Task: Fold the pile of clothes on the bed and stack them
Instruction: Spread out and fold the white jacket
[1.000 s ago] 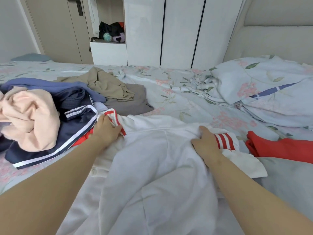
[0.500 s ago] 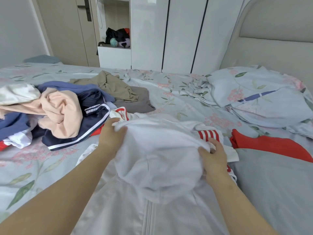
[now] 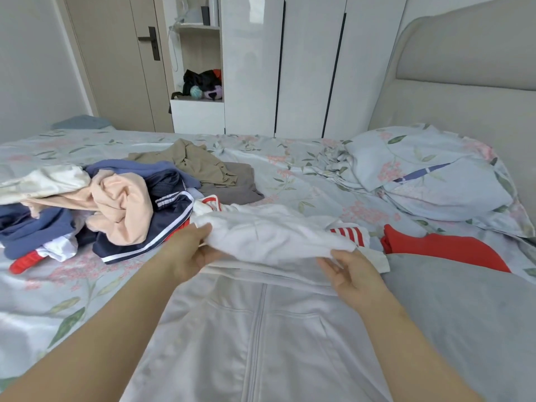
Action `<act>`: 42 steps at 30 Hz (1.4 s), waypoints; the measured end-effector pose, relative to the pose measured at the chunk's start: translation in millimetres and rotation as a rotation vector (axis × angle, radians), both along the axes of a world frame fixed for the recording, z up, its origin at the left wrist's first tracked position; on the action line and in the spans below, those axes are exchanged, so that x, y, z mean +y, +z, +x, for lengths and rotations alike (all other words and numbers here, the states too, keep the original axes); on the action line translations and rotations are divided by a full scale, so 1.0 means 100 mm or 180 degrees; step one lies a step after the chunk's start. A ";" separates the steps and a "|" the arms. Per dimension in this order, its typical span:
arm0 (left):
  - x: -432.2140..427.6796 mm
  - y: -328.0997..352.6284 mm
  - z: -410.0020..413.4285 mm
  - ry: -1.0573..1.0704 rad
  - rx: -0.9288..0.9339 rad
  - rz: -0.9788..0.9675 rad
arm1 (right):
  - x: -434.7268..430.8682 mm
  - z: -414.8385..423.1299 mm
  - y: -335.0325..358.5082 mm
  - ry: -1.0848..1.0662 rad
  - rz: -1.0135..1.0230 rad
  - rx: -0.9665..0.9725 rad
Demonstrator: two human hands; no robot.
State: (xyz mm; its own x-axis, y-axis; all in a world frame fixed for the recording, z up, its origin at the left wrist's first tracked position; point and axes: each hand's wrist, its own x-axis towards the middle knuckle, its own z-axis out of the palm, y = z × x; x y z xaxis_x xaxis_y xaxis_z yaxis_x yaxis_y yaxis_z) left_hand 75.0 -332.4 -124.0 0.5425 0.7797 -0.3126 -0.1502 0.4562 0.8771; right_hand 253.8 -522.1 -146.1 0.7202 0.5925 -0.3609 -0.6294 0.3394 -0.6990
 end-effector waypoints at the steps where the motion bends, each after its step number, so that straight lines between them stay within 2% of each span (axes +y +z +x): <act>1: 0.01 0.03 0.00 0.0069 -0.0314 -0.0096 | 0.00 0.03 0.03 -0.0103 0.0215 0.0068; 2: 0.01 0.01 -0.02 0.0089 -0.0392 -0.0201 | -0.01 0.04 0.01 -0.0103 0.0131 0.0062; 6: -0.09 -0.31 -0.13 0.0221 0.0498 -0.0767 | -0.12 0.00 -0.35 -0.0034 -0.1292 0.0157; 8: -0.14 -0.36 -0.12 0.0490 0.0704 -0.0803 | -0.11 0.02 -0.46 -0.0262 -0.1397 0.0183; 10: -0.13 -0.40 -0.02 0.0609 0.1061 -0.0375 | -0.04 0.00 -0.47 -0.0328 -0.1391 0.0122; 13: -0.13 -0.48 0.14 0.0178 0.1688 0.0477 | 0.09 -0.10 -0.45 -0.0014 -0.1371 0.0213; 14: -0.12 -0.48 0.17 0.0085 0.1616 0.0516 | 0.10 -0.10 -0.44 0.0107 -0.1348 0.0329; 15: -0.10 -0.44 0.18 0.0013 0.1307 0.0344 | 0.11 -0.07 -0.40 0.0139 -0.1219 0.0424; 18: -0.08 -0.30 0.14 -0.0238 -0.0129 -0.0278 | 0.08 0.17 -0.39 -0.0140 -0.0238 0.0309; 19: -0.09 -0.34 0.11 -0.0236 -0.0329 -0.0319 | 0.06 0.21 -0.39 -0.0285 -0.0086 0.0265; 20: -0.10 -0.40 0.07 -0.0213 -0.0253 -0.0330 | 0.02 0.22 -0.42 -0.0331 -0.0145 0.0145; 22: -0.09 -0.55 -0.01 -0.0044 0.0223 -0.0444 | -0.07 0.21 -0.52 -0.0220 -0.0889 -0.0178; 23: -0.11 -0.59 -0.04 0.0020 0.0348 -0.0585 | -0.09 0.18 -0.58 -0.0162 -0.1182 -0.0106; 25: -0.09 -0.57 -0.06 0.0099 0.0284 -0.0773 | -0.09 0.05 -0.58 -0.0244 -0.1250 0.0110; 26: -0.07 -0.55 -0.03 0.0124 0.0276 -0.0678 | -0.06 -0.02 -0.54 -0.0317 -0.1186 0.0087; 28: -0.05 -0.63 0.03 0.0337 0.0333 -0.0321 | 0.01 -0.11 -0.56 -0.0316 -0.1074 -0.0124; 31: -0.09 -0.79 -0.03 0.0883 0.0625 0.0082 | -0.01 -0.22 -0.71 -0.0457 -0.1257 -0.0468; 33: -0.11 -0.86 -0.11 0.0862 0.1294 0.0527 | -0.08 -0.25 -0.77 -0.0501 -0.1646 -0.0939; 35: -0.19 -0.82 -0.12 0.0678 0.2002 0.1615 | -0.11 -0.29 -0.73 -0.0550 -0.2261 -0.1671; 37: -0.38 -0.73 -0.09 0.0144 0.2249 0.2968 | -0.13 -0.40 -0.64 -0.0468 -0.2492 -0.2617; 39: -0.58 -0.76 -0.07 -0.1194 0.2742 0.3922 | -0.17 -0.58 -0.60 0.0456 -0.2766 -0.3734; 40: -0.66 -0.83 -0.09 -0.1831 0.3069 0.4120 | -0.21 -0.68 -0.62 0.1145 -0.3142 -0.4255; 41: -0.71 -0.92 -0.15 -0.2154 0.3316 0.4180 | -0.27 -0.75 -0.70 0.1728 -0.3480 -0.4574; 42: -0.75 -1.00 -0.21 -0.2165 0.3428 0.4207 | -0.36 -0.83 -0.74 0.2051 -0.3701 -0.4725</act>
State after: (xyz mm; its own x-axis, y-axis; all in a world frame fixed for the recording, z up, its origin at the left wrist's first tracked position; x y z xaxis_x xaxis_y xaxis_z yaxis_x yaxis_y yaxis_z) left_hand 54.0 -407.0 -223.9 0.8356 0.5328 -0.1342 0.5488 -0.7977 0.2499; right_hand 170.6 -557.9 -220.4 0.5803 0.8049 -0.1241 0.7244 -0.5797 -0.3731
